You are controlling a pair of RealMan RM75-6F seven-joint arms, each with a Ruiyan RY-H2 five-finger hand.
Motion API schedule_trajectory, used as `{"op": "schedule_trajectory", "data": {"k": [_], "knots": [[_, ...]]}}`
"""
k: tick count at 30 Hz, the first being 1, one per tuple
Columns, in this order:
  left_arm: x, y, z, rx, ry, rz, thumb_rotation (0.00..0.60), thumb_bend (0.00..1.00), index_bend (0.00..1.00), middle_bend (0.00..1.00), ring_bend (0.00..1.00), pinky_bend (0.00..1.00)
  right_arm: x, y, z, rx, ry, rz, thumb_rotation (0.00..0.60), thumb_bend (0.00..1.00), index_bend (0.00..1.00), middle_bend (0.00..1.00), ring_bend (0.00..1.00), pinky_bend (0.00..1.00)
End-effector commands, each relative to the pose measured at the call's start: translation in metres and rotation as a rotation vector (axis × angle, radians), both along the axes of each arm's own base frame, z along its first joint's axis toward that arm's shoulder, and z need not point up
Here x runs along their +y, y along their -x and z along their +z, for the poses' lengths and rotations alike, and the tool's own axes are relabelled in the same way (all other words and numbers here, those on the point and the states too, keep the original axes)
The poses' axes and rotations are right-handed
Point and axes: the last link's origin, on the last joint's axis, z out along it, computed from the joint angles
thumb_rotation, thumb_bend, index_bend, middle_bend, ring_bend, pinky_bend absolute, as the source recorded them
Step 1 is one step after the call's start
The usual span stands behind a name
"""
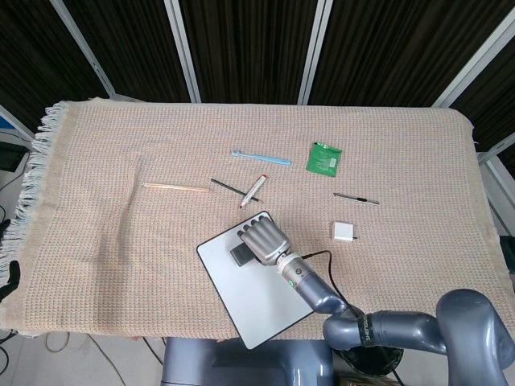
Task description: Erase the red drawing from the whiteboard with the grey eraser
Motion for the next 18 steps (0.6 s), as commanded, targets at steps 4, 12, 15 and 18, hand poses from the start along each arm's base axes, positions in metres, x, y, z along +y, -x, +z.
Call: {"op": "schedule_trajectory", "data": {"k": [4,12,15,18], "knots": [[0.000,0.000,0.001,-0.003,-0.003,-0.001,0.600,0.53,0.07,0.00,0.00,0.01,0.004,0.001,-0.015,0.065,0.022,0.017,0.600,0.43,0.53,0.45,0.41,0.40],[0.000,0.000,0.002,-0.003,-0.004,-0.003,0.600,0.53,0.07,0.00,0.00,0.01,0.010,0.010,-0.016,0.109,0.022,0.042,0.600,0.43,0.53,0.46,0.42,0.40],[0.000,0.000,0.002,-0.002,-0.004,-0.002,0.600,0.53,0.07,0.00,0.00,0.01,0.014,0.017,-0.014,0.127,0.012,0.049,0.600,0.43,0.54,0.46,0.42,0.41],[0.000,0.000,0.002,-0.001,-0.005,-0.003,0.600,0.53,0.07,0.00,0.00,0.01,0.020,0.026,-0.010,0.148,-0.003,0.054,0.600,0.43,0.54,0.46,0.42,0.41]]}}
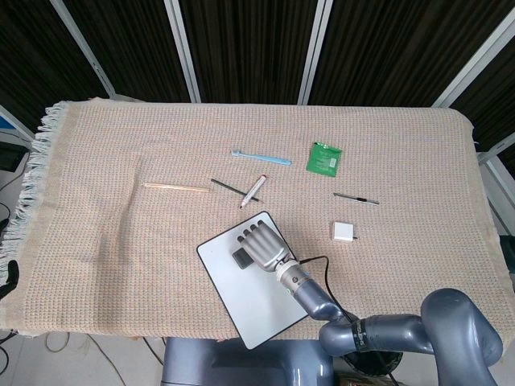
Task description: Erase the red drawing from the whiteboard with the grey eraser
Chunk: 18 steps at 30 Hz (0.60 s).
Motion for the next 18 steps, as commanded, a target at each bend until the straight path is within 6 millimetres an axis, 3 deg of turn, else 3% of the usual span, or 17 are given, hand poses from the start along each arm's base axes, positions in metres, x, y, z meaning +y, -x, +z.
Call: {"op": "schedule_trajectory", "data": {"k": [1,11,18], "knots": [[0.000,0.000,0.000,0.000,-0.001,0.000,0.600,0.53,0.07,0.00,0.00,0.01,0.007,0.011,0.005,0.023,-0.017,0.004,0.600,0.43,0.54,0.46,0.42,0.41],[0.000,0.000,-0.001,0.002,-0.001,-0.001,0.600,0.53,0.07,0.00,0.00,0.01,0.023,0.042,0.029,0.048,-0.031,-0.021,0.600,0.43,0.54,0.46,0.42,0.41],[0.000,-0.003,-0.003,0.005,0.005,-0.009,0.600,0.53,0.07,0.00,0.00,0.01,0.026,0.048,0.036,0.044,-0.036,-0.029,0.600,0.43,0.54,0.46,0.42,0.42]]}}
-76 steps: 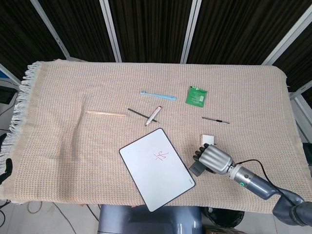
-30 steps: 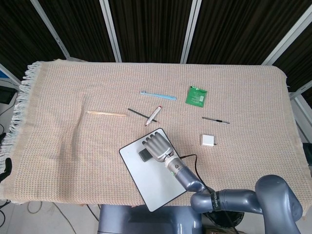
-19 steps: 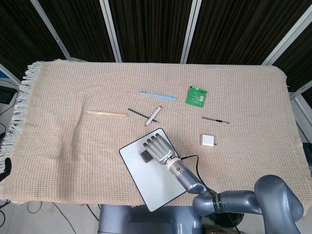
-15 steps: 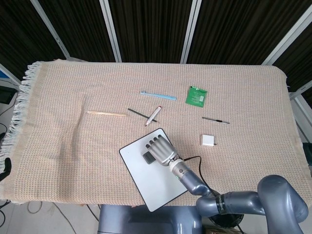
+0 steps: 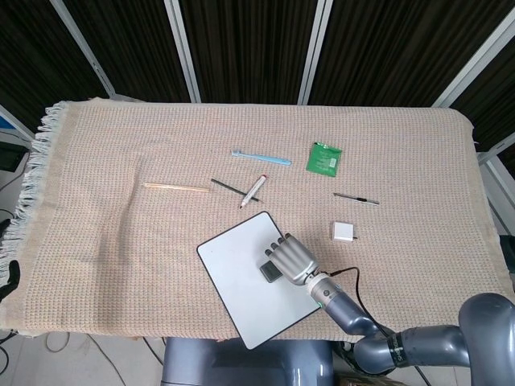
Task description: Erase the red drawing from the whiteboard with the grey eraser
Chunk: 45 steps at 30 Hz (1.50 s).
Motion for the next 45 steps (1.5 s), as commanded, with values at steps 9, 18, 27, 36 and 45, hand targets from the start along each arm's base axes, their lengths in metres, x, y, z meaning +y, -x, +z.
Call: {"op": "schedule_trajectory", "data": {"k": [9,18,27,36,45], "knots": [[-0.001,0.000,0.001,-0.001,-0.003,0.001,0.600,0.53,0.07,0.00,0.00,0.01,-0.014,-0.012,-0.012,-0.024,0.026,-0.014,0.600,0.43,0.55,0.47,0.42,0.42],[0.000,0.001,0.004,-0.006,-0.009,0.003,0.600,0.53,0.07,0.00,0.00,0.01,-0.038,-0.025,-0.019,-0.046,0.079,-0.059,0.600,0.43,0.55,0.46,0.42,0.42],[0.000,0.001,0.005,-0.005,-0.011,0.003,0.600,0.53,0.07,0.00,0.00,0.01,-0.056,-0.018,0.002,-0.061,0.144,-0.103,0.600,0.43,0.55,0.46,0.42,0.42],[0.001,0.001,0.004,-0.001,-0.010,0.005,0.600,0.53,0.07,0.00,0.00,0.01,-0.064,-0.001,0.056,-0.099,0.189,-0.170,0.600,0.43,0.55,0.45,0.42,0.42],[0.001,0.001,0.003,-0.001,-0.013,0.007,0.600,0.53,0.07,0.00,0.00,0.01,-0.059,0.045,0.107,-0.141,0.249,-0.311,0.600,0.43,0.55,0.45,0.42,0.42]]}}
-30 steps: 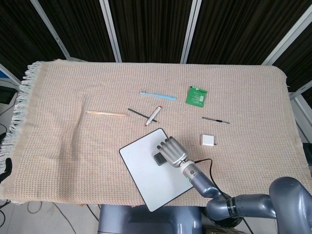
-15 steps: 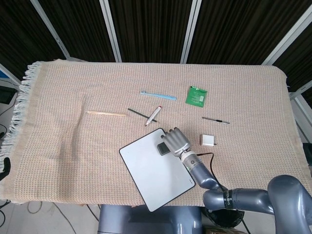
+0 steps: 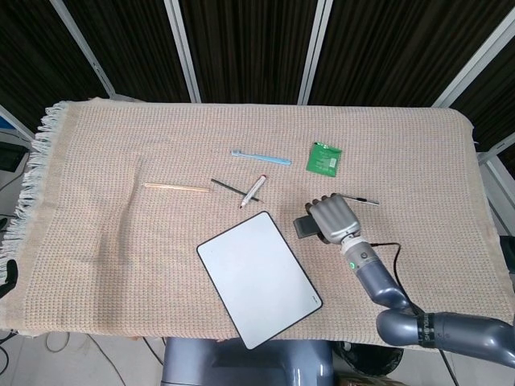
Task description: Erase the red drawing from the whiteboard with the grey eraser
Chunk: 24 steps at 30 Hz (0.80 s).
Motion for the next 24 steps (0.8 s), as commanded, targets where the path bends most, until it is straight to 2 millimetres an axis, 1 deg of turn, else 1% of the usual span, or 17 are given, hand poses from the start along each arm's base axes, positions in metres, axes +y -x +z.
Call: {"op": "schedule_trajectory", "data": {"k": [1,4,6,10,14,17,24], "knots": [[0.000,0.000,0.000,-0.001,-0.001,0.000,0.600,0.53,0.07,0.00,0.00,0.01,0.010,0.028,0.017,-0.013,0.010,-0.075,0.600,0.43,0.55,0.45,0.42,0.42],[0.000,0.000,0.000,-0.001,-0.002,0.000,0.600,0.53,0.07,0.00,0.00,0.01,0.018,0.046,0.024,0.018,0.010,-0.098,0.600,0.43,0.55,0.45,0.42,0.42],[0.000,0.000,0.000,-0.001,-0.003,0.001,0.600,0.53,0.07,0.00,0.00,0.01,0.030,0.062,0.030,0.052,0.011,-0.103,0.600,0.43,0.55,0.45,0.42,0.42],[0.000,0.000,0.000,0.001,-0.002,0.001,0.600,0.53,0.07,0.00,0.00,0.01,0.049,0.079,0.032,0.082,0.014,-0.103,0.600,0.43,0.55,0.45,0.42,0.41],[0.000,-0.001,-0.002,0.001,0.001,0.000,0.600,0.53,0.07,0.00,0.00,0.01,0.063,0.085,0.027,0.056,-0.016,-0.119,0.600,0.43,0.55,0.45,0.42,0.41],[-0.001,-0.001,-0.001,0.000,-0.001,-0.002,0.600,0.53,0.07,0.00,0.00,0.01,0.069,0.087,0.021,0.041,-0.042,-0.127,0.600,0.43,0.55,0.45,0.42,0.41],[0.000,0.000,-0.001,-0.001,0.002,0.000,0.600,0.53,0.07,0.00,0.00,0.01,0.068,0.090,0.005,0.006,-0.034,-0.140,0.600,0.43,0.55,0.43,0.41,0.41]]}}
